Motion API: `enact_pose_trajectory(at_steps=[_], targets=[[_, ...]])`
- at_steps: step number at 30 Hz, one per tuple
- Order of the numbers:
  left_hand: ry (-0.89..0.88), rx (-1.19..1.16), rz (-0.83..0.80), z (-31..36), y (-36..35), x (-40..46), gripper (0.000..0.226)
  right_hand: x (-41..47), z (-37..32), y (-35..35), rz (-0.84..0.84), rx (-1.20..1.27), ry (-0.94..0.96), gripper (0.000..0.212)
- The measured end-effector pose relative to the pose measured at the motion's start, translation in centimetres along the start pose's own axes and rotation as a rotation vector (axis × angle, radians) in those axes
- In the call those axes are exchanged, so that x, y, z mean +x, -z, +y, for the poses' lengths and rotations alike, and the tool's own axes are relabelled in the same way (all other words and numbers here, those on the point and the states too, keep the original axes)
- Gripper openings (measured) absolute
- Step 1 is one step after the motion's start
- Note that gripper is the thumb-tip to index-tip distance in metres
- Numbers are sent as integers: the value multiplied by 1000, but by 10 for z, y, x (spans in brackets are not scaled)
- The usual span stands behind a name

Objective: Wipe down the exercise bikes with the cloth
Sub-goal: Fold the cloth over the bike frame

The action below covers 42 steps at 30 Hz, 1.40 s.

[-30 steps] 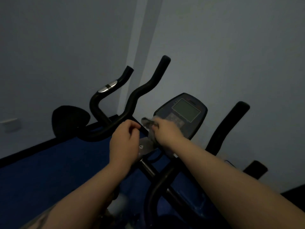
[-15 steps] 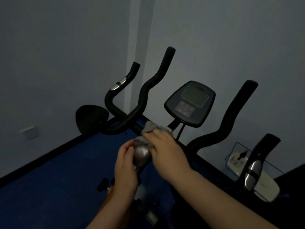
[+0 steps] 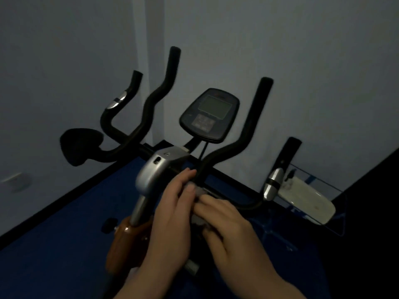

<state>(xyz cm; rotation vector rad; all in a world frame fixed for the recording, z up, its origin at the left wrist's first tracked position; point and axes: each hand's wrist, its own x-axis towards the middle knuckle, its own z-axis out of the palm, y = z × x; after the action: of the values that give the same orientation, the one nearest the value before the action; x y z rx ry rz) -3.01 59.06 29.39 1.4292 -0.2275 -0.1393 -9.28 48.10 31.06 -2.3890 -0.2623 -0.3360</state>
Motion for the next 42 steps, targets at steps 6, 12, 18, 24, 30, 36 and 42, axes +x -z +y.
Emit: enact_pose_trajectory(at_steps=[6, 12, 18, 24, 30, 36, 42], targets=[[-125, 132, -202, -5, -107, -39, 32, -98, 46, 67, 172, 93, -251, 67], [-55, 232, -382, -60, -210, -82, 23, -202, 115, 121, 268, -108, -588, 39], [87, 382, -485, -111, -274, -109, 21, -265, 176, 151, 238, -140, -780, 39], [209, 558, -500, -147, -289, -75, 23, -262, 237, 149, 218, 18, -881, 37], [237, 674, -602, -178, -323, -5, 29, -233, 301, 155, 274, 97, -952, 32], [262, 718, -683, -202, -378, 58, 23, -205, 375, 180, 297, 57, -1050, 35], [368, 761, -679, -230, -402, 92, 19, -186, 460, 203, 275, 67, -1115, 36]])
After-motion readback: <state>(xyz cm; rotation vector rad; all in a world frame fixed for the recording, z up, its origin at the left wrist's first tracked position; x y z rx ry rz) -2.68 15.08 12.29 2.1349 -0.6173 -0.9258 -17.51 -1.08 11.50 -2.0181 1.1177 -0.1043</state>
